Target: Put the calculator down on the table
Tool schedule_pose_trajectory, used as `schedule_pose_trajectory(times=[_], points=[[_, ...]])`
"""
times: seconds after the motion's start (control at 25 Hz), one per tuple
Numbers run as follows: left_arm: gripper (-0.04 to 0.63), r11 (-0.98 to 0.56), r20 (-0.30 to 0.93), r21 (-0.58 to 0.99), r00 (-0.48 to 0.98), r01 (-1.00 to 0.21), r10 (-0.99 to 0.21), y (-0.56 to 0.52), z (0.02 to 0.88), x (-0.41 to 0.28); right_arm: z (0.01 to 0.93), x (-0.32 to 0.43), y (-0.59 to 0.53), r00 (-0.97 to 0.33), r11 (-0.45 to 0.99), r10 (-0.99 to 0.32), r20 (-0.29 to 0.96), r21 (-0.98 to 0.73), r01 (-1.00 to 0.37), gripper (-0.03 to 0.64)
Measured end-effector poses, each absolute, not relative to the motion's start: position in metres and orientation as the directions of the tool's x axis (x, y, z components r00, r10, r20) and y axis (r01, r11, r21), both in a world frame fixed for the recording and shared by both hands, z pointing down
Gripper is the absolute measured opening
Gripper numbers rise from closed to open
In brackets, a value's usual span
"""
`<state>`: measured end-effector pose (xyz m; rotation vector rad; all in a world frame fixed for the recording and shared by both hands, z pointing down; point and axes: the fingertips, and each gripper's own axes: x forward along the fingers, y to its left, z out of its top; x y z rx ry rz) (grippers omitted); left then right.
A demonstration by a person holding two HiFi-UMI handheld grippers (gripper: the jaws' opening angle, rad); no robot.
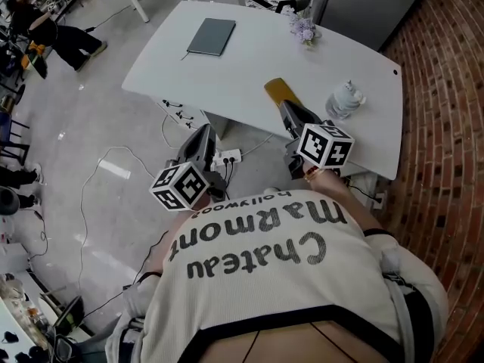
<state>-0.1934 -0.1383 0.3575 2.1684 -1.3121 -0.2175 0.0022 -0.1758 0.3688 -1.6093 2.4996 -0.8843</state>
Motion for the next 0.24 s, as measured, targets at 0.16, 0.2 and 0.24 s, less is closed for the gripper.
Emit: schedule_pose_trajectory(times=[0.16,0.2,0.24], points=[[0.003,-0.339,0.155,0.56,0.498,-0.756,-0.853,-0.1374,0.3618,-0.1977,0.3744,0.0014,-0.1751,-0.455,0.293,-0.849,0.268,-0.477,-0.829,0.003],[0.003,-0.339,0.154,0.561,0.497,-0.756,-0.854,-0.1373,0.363,-0.1986,0.3752,0.0013,-0.1751,-0.454,0.293,-0.85,0.267,-0.476,-0.829,0.003],[0.003,-0.338,0.154,0.561,0.496,-0.756,-0.855,-0.1372,0.3642,-0.1995,0.3761,0.0011,-0.1752,-0.453,0.293,-0.851,0.266,-0.475,-0.83,0.003]])
